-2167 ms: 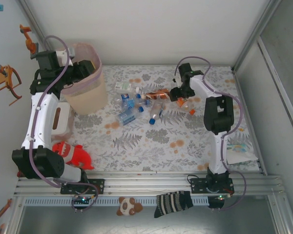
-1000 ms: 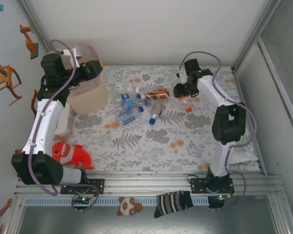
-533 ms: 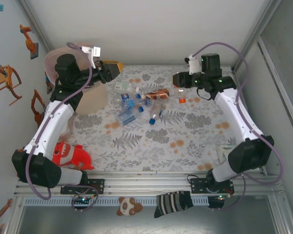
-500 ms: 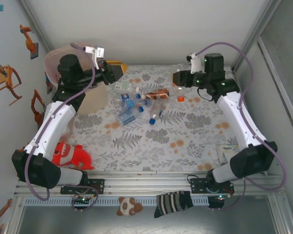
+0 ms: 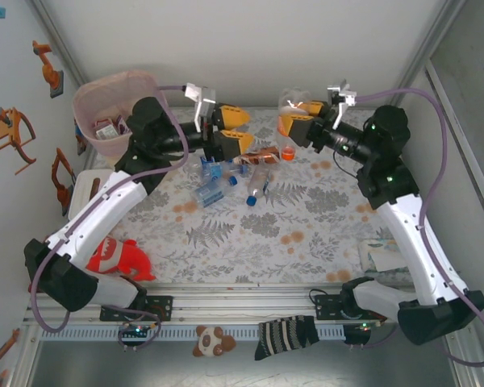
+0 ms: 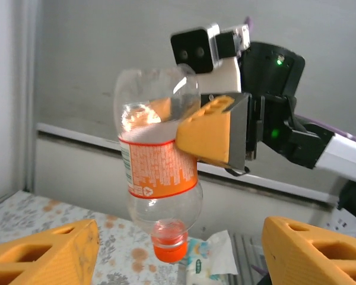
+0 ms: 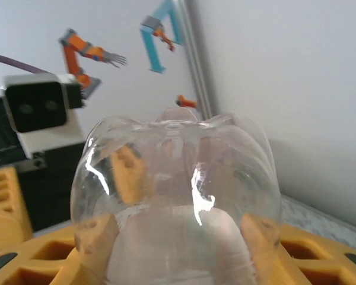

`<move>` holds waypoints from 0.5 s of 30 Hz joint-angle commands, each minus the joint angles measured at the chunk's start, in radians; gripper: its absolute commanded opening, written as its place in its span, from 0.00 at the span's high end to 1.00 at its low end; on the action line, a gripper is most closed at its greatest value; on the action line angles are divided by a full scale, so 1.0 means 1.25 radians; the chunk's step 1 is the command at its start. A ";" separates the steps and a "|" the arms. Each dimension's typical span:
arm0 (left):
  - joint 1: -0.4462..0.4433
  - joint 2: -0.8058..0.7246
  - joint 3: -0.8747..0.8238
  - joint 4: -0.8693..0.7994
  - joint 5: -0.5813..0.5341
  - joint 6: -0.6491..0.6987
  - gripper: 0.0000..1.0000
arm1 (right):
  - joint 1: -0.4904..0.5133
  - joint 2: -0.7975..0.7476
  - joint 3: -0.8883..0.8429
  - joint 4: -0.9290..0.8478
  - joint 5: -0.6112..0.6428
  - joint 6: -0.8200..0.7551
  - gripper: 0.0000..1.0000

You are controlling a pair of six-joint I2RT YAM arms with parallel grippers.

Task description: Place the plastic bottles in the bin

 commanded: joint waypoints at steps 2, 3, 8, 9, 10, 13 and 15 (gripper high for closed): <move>-0.051 0.016 0.048 -0.010 0.050 0.092 0.24 | 0.044 -0.037 -0.031 0.168 -0.044 0.000 0.48; -0.065 0.018 0.051 -0.015 0.053 0.110 0.23 | 0.058 -0.044 -0.034 0.174 -0.044 -0.017 0.48; -0.115 0.022 0.076 -0.072 0.054 0.173 0.21 | 0.126 -0.056 -0.028 0.154 -0.044 -0.099 0.48; -0.124 0.023 0.080 -0.086 0.053 0.190 0.21 | 0.135 -0.053 -0.022 0.150 -0.040 -0.100 0.48; -0.130 0.023 0.084 -0.097 0.050 0.203 0.21 | 0.140 -0.051 -0.016 0.146 -0.040 -0.098 0.48; -0.142 0.028 0.093 -0.119 0.047 0.222 0.21 | 0.153 -0.048 -0.004 0.141 -0.035 -0.093 0.49; -0.146 0.030 0.094 -0.120 0.047 0.230 0.23 | 0.160 -0.050 -0.004 0.145 -0.033 -0.093 0.48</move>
